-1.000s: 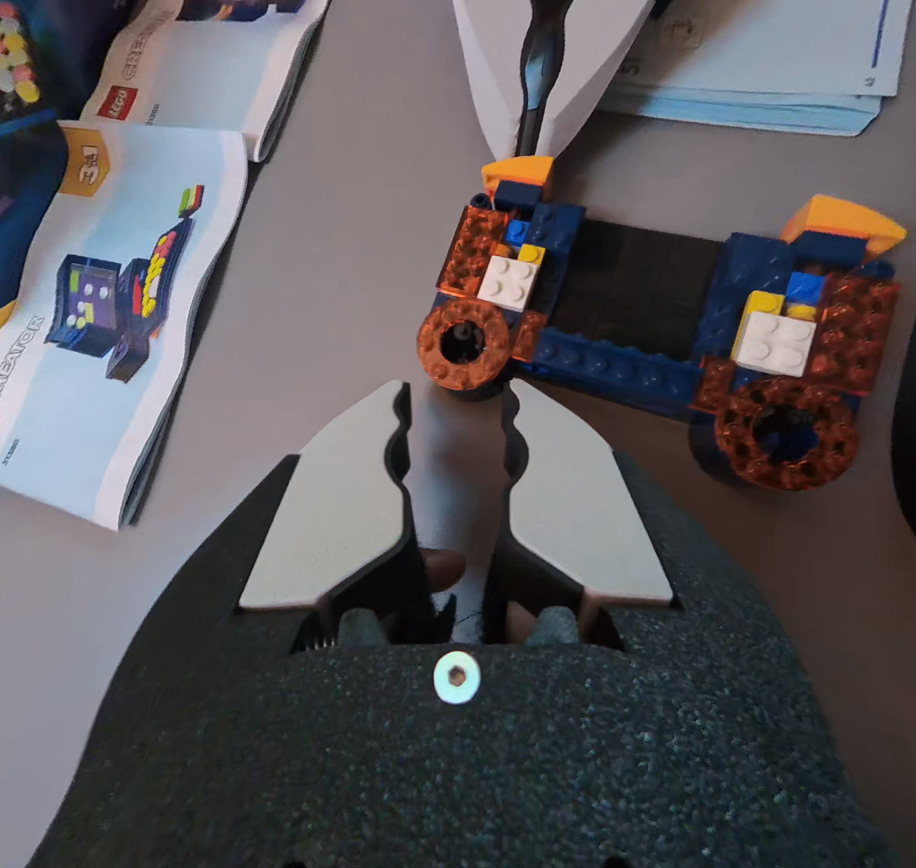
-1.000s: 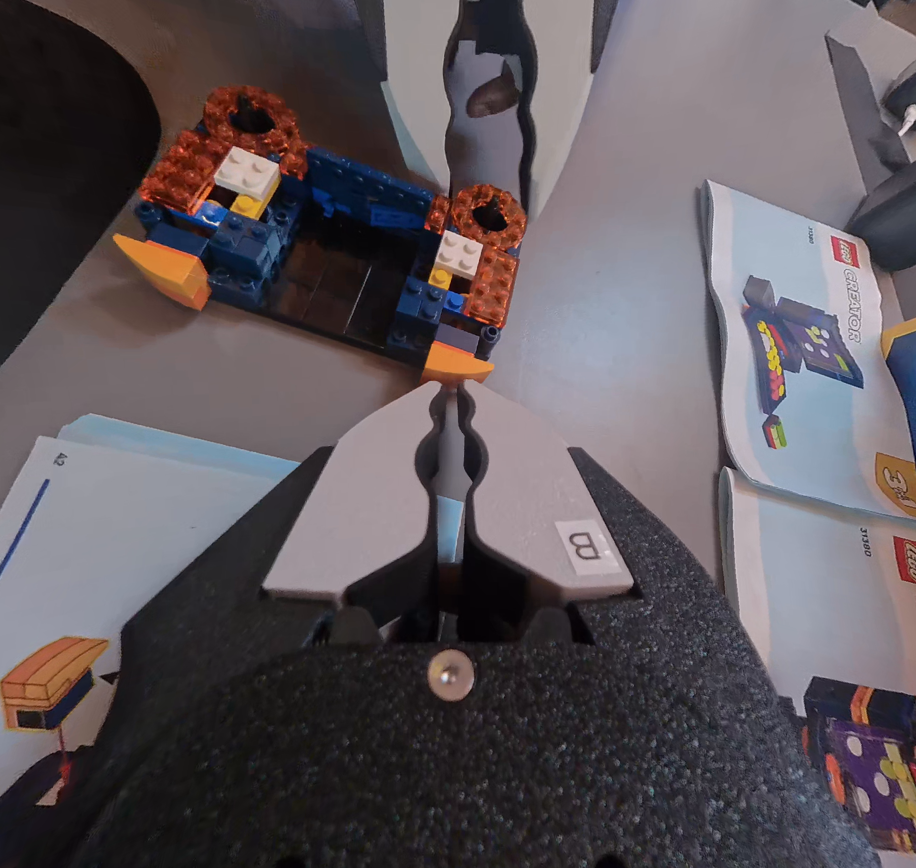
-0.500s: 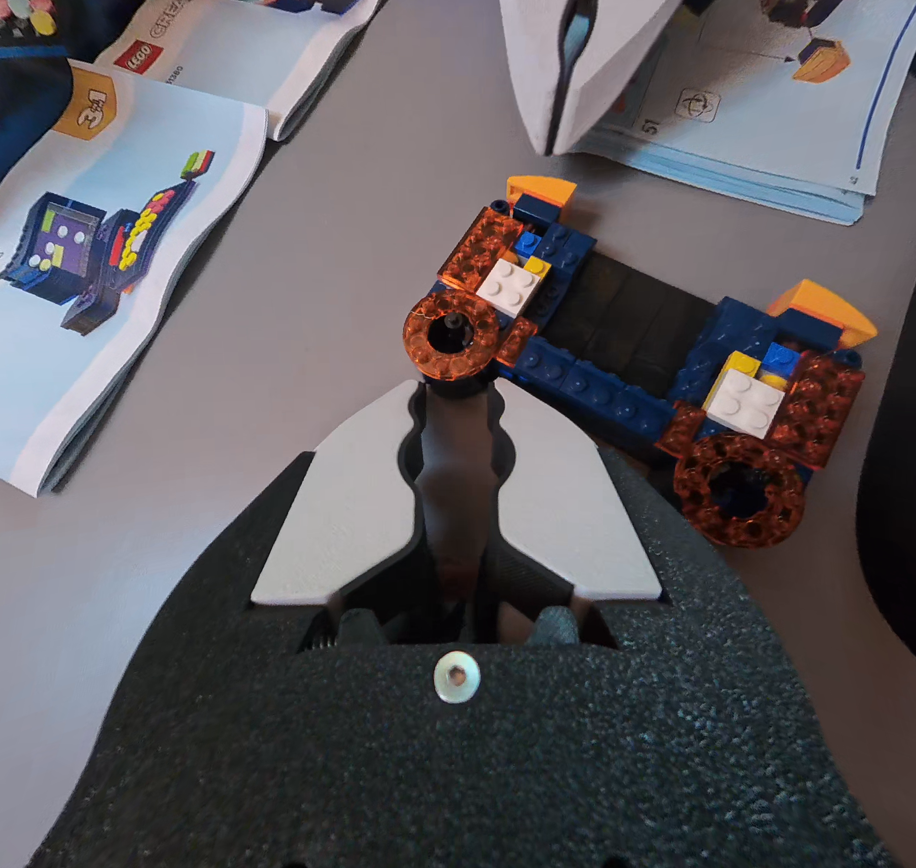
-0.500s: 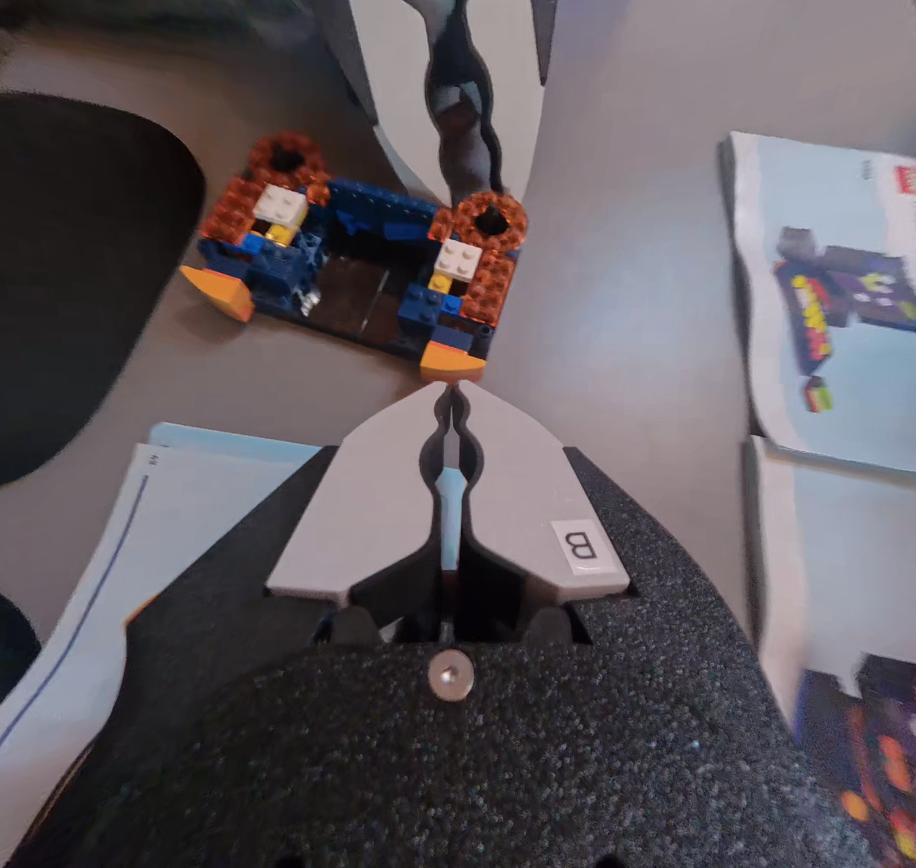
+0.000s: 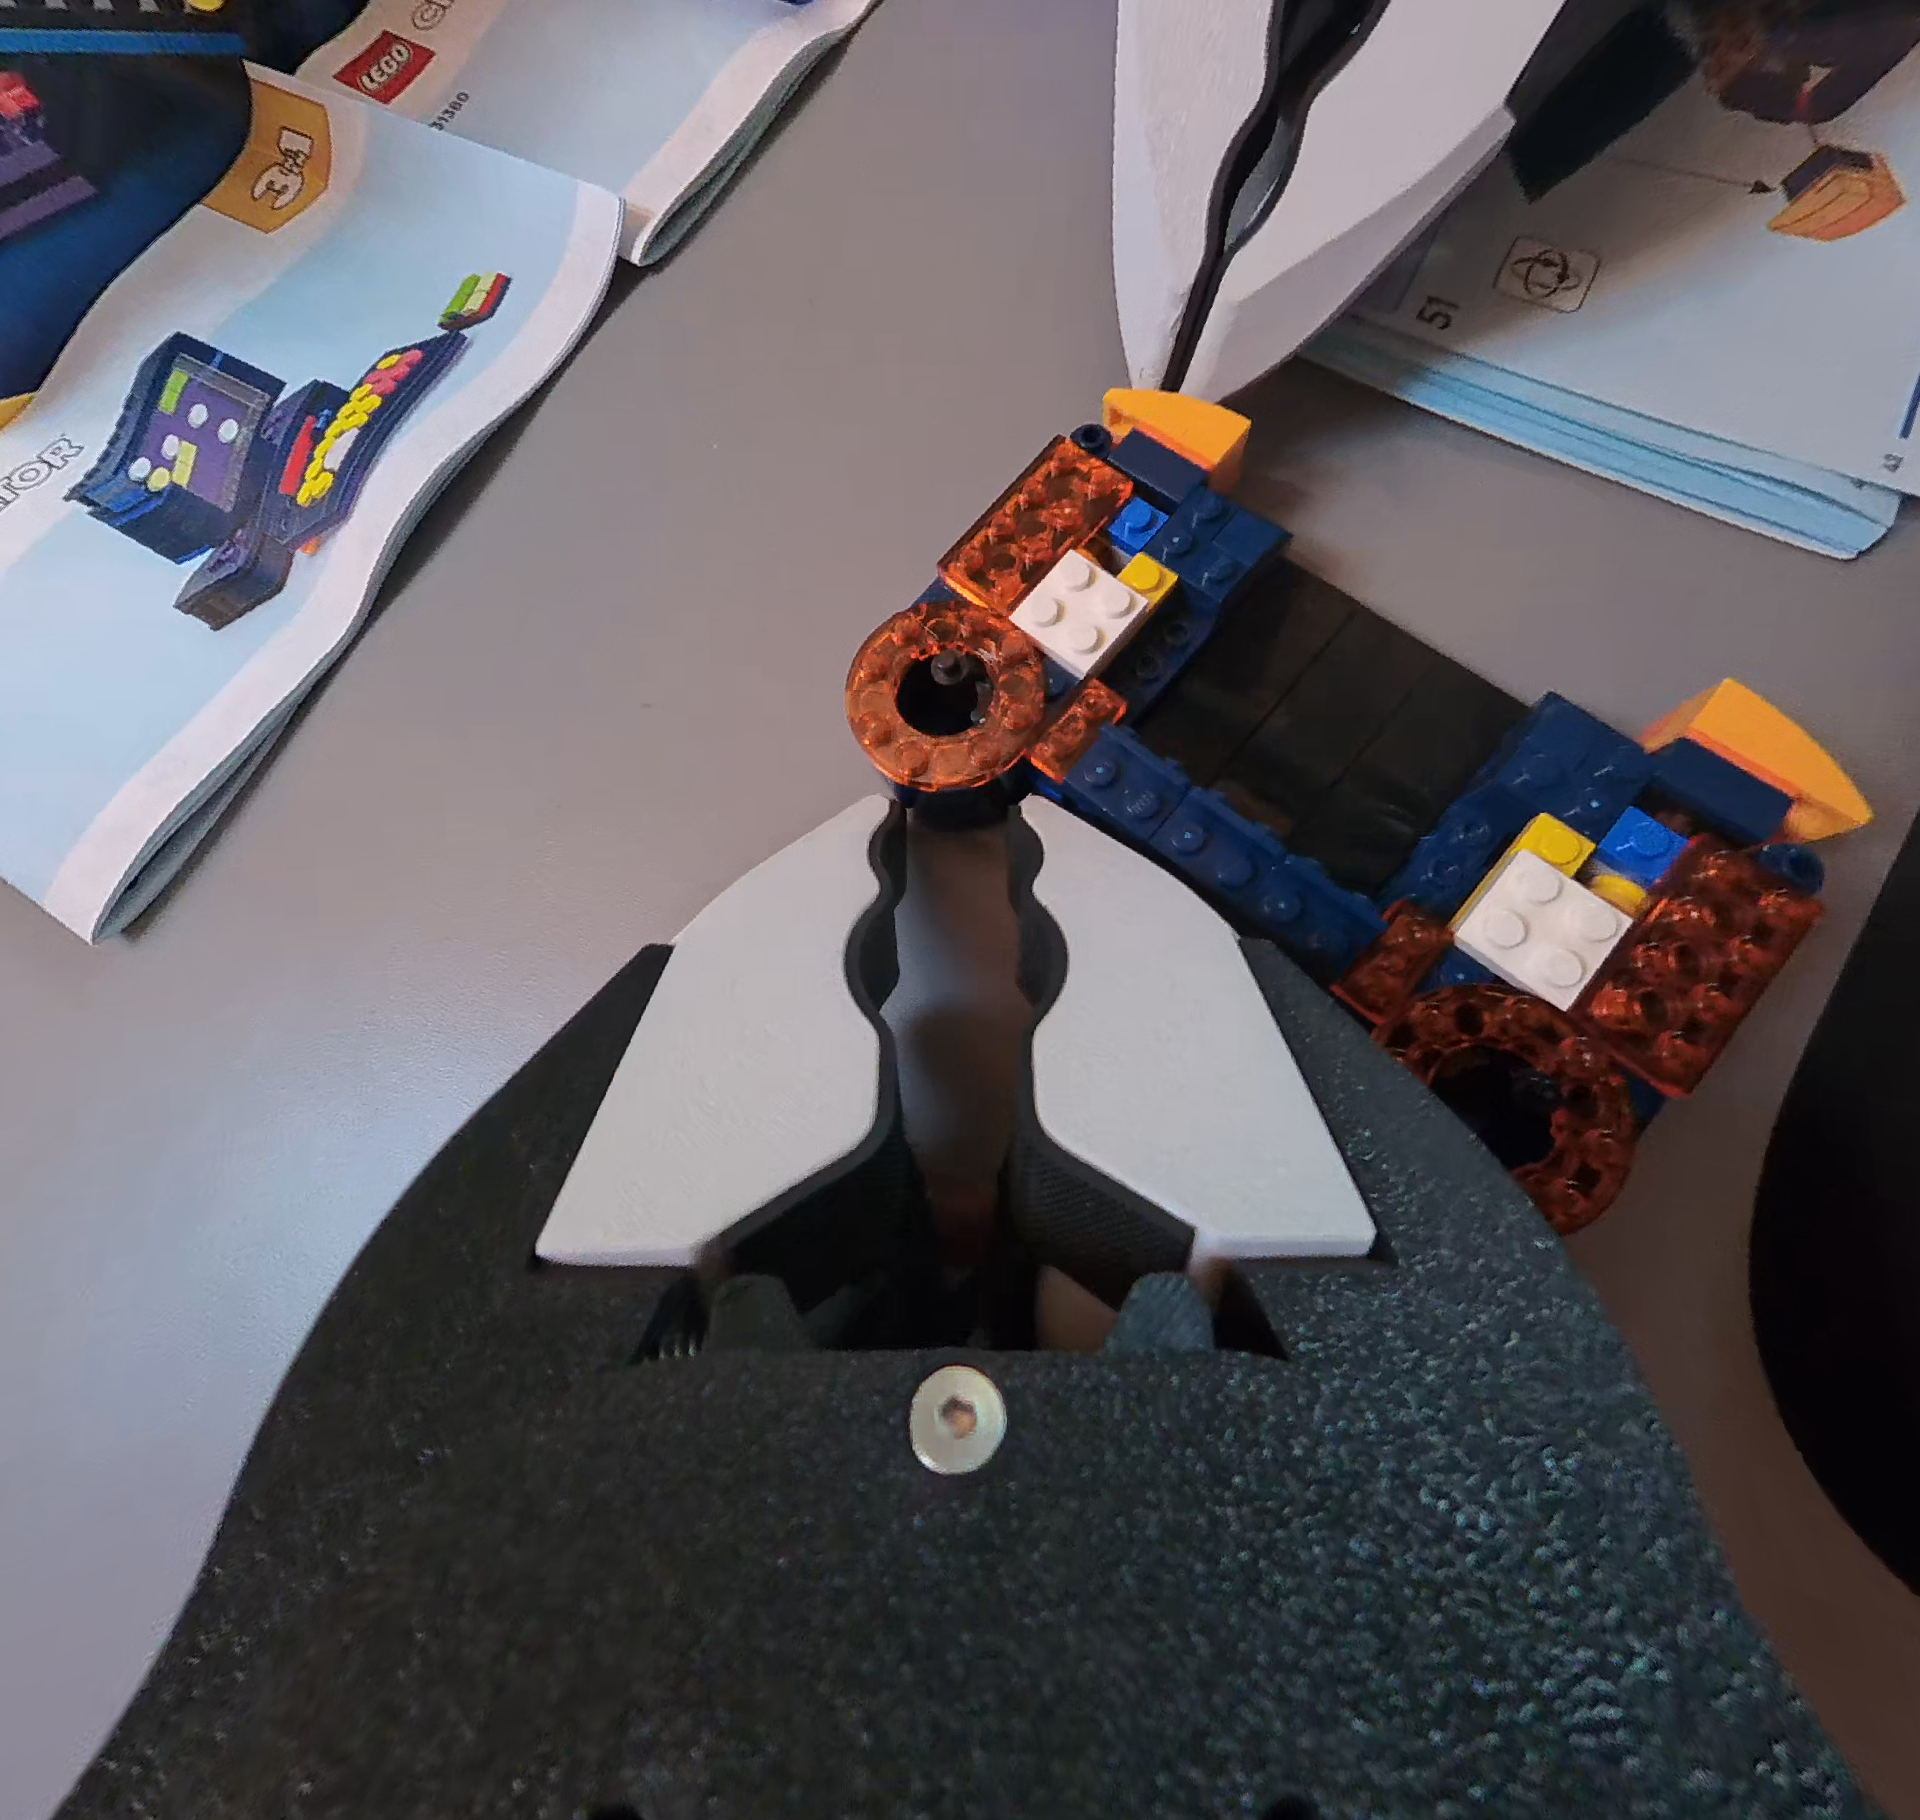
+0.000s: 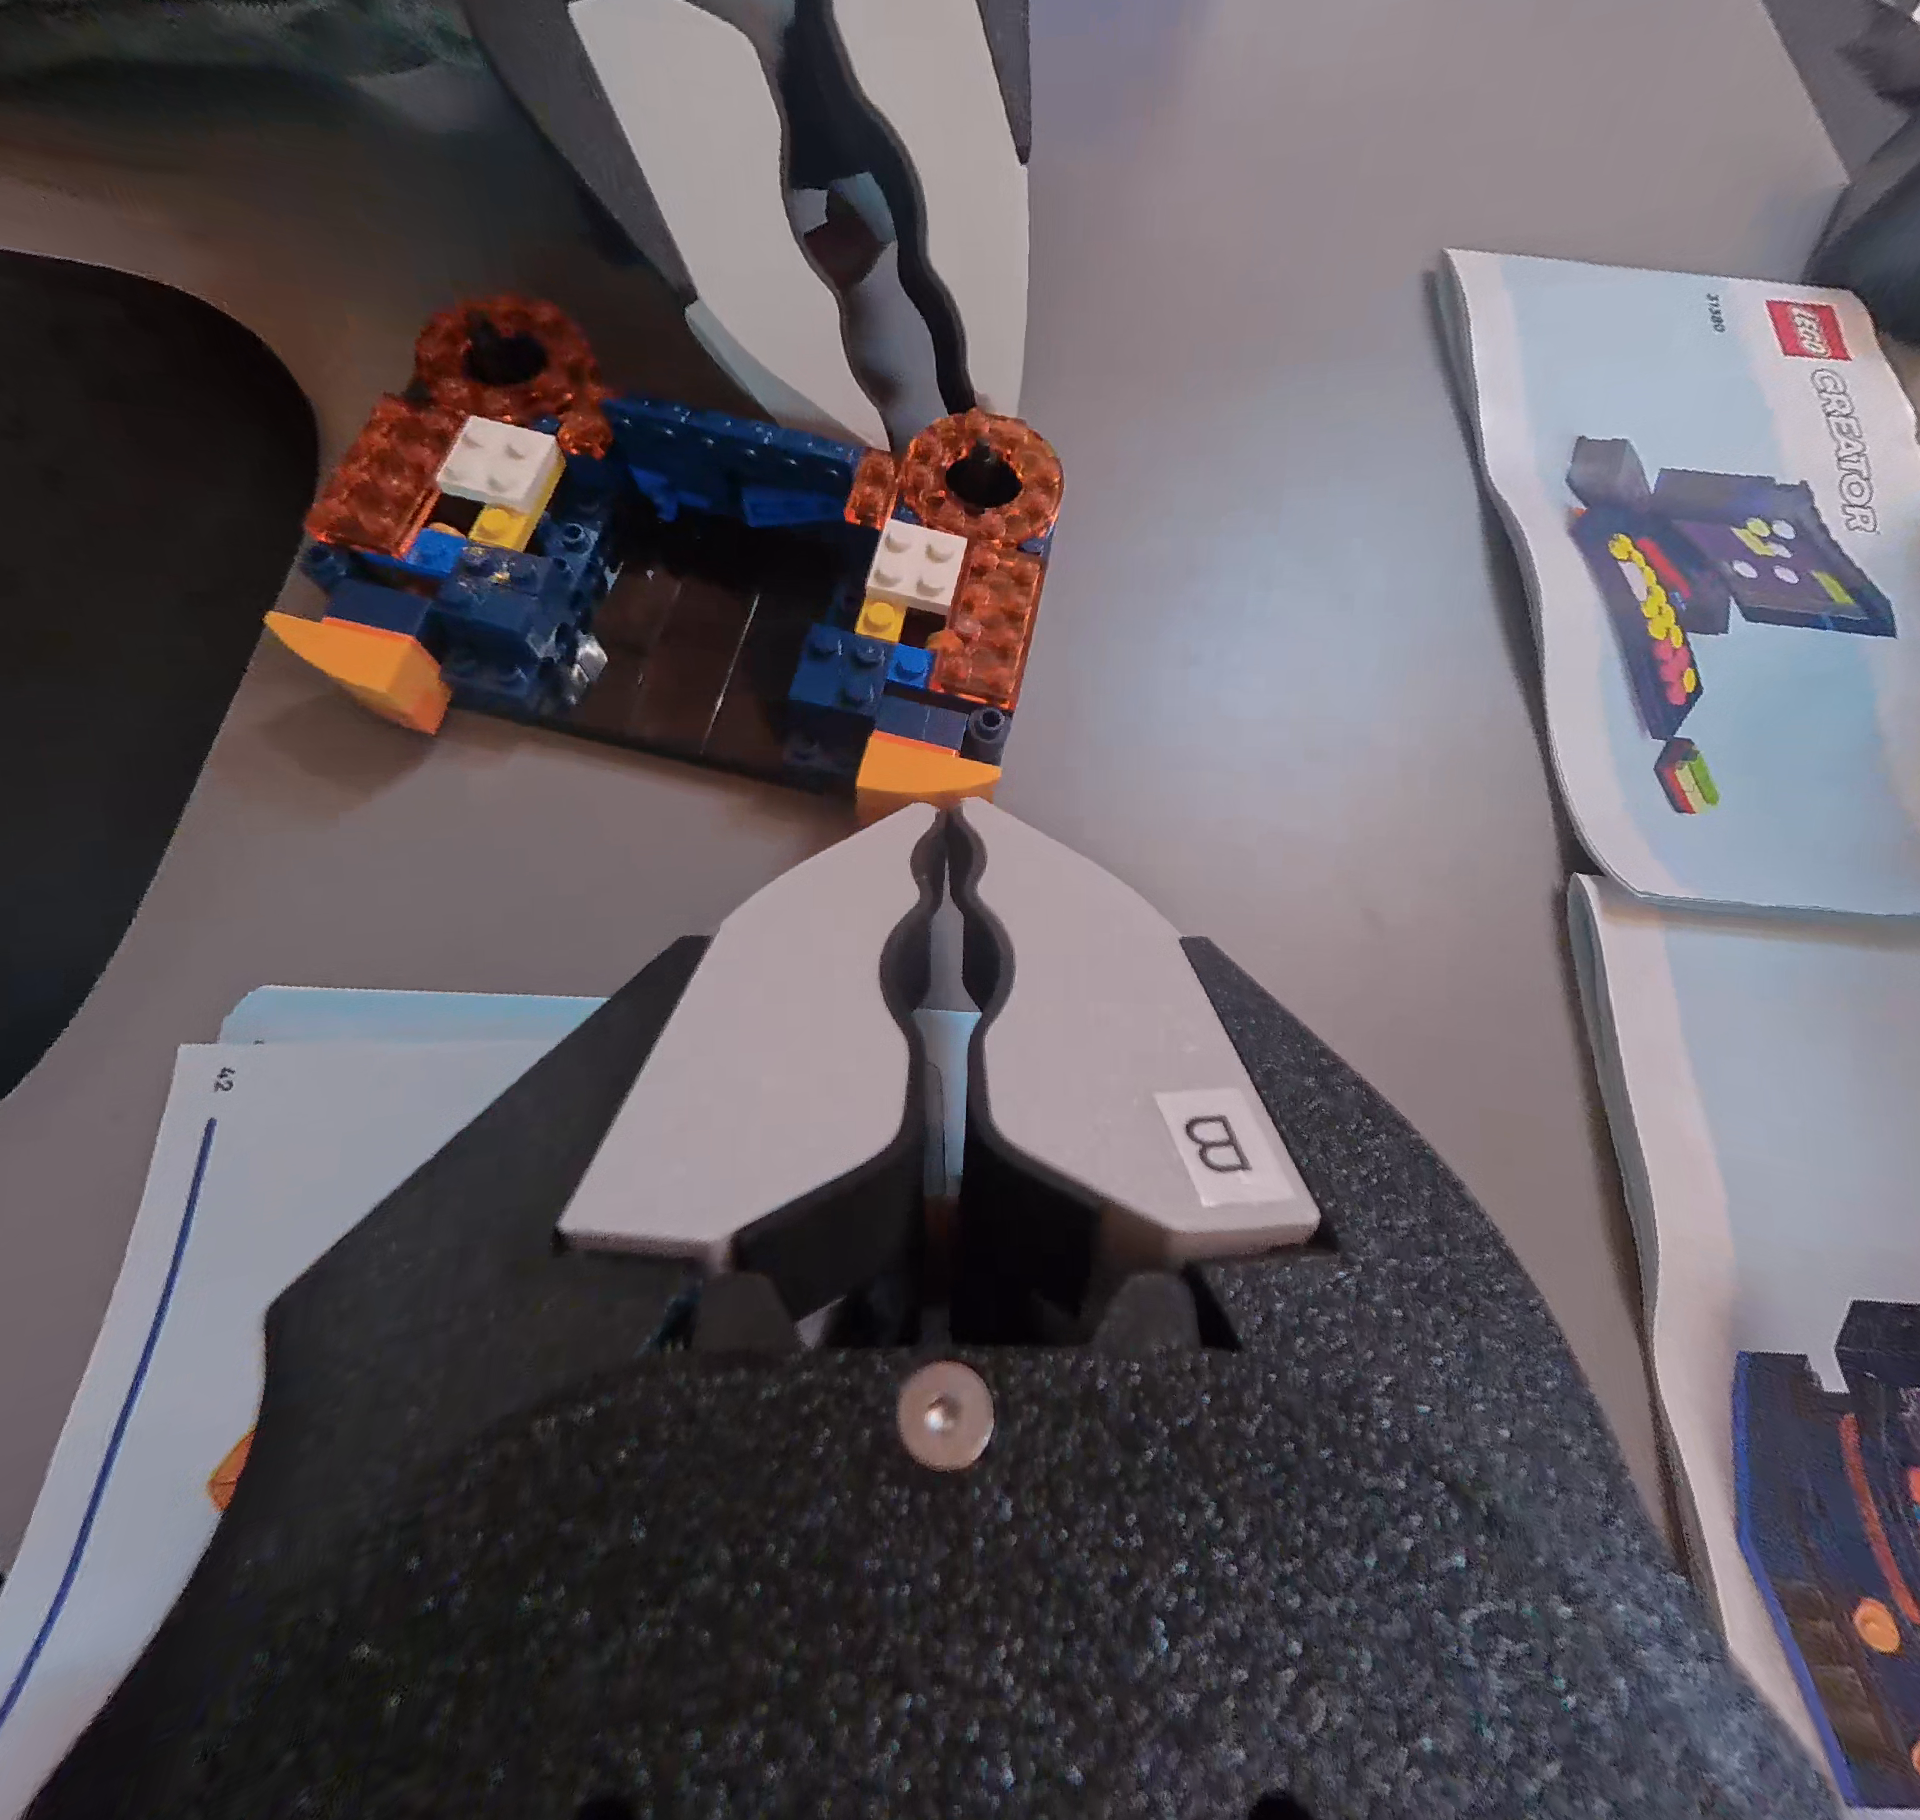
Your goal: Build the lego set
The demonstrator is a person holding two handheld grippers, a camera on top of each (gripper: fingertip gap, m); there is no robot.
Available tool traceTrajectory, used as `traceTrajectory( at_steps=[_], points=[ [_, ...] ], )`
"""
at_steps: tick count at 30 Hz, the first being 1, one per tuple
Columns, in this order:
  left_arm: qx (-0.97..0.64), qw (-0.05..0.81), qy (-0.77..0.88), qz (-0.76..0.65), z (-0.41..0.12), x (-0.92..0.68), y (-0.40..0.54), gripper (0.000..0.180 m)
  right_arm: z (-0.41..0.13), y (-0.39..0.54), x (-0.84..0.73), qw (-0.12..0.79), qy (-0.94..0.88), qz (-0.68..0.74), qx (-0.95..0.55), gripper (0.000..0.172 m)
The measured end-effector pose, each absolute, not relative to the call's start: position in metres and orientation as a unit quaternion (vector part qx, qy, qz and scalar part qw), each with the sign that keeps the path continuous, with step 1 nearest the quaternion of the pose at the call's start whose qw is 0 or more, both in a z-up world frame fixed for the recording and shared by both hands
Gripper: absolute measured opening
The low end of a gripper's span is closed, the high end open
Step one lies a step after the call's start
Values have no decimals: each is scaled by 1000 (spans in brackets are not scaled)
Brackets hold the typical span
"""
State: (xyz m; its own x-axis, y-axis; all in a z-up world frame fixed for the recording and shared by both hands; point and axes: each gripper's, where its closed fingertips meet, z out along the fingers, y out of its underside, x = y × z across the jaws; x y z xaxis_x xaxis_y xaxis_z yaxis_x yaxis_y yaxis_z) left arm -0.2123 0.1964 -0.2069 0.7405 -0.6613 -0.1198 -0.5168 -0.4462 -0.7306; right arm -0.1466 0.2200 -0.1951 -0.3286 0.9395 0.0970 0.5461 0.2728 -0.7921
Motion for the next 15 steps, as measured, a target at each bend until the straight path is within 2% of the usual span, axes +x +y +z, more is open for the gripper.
traceTrajectory(
  at_steps=[11, 15],
  points=[
    [-851, 388, 335, -111, -208, -213, 196, 22, -198, 213, -140, 267, -763, 332, -486, 0],
    [-849, 387, 342, -112, -208, -210, 194, 16, -199, 211, -142, 270, -763, 331, -486, 0]
  ],
)
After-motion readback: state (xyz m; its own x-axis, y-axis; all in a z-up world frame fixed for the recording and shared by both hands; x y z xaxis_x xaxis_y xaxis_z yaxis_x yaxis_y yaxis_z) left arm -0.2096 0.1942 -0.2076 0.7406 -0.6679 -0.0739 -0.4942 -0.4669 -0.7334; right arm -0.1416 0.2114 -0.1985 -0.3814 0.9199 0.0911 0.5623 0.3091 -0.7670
